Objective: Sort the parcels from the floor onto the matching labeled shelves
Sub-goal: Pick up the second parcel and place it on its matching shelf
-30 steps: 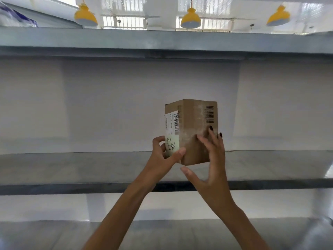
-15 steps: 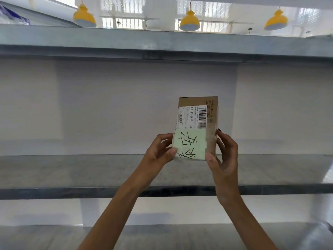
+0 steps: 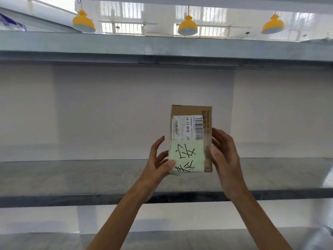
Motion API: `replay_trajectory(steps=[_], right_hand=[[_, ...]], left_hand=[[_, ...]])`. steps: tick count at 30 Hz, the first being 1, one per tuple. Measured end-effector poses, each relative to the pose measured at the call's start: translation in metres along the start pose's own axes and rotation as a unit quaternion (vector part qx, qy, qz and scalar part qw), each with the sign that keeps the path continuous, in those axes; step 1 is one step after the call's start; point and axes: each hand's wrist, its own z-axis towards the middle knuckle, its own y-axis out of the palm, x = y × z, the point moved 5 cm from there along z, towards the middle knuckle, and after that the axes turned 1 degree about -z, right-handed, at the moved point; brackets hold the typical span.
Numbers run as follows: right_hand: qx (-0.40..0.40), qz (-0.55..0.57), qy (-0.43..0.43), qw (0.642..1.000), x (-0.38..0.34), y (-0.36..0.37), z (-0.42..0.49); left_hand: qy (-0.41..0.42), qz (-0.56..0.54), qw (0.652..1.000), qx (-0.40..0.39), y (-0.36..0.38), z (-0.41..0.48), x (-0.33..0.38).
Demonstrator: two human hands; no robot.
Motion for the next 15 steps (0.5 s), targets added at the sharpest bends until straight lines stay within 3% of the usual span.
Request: replay_trajectory(steps=[8, 13, 15], right_hand=[[-0.101, -0.043, 0.072, 0.991, -0.018, 0.004, 0.053], [0.002, 0.003, 0.070, 0.998, -0.013, 0.003, 0.058], [0.040, 0.013, 0.063, 0.997, -0.011, 0.002, 0.058]], left_hand=[[0.007, 0.060, 0.998, -0.017, -0.001, -0.004, -0.010], [0.002, 0.009, 1.000, 0.003, -0.003, 0.000, -0.016], [-0.016, -0.010, 1.000, -0.022, 0.001, 0.001, -0.023]])
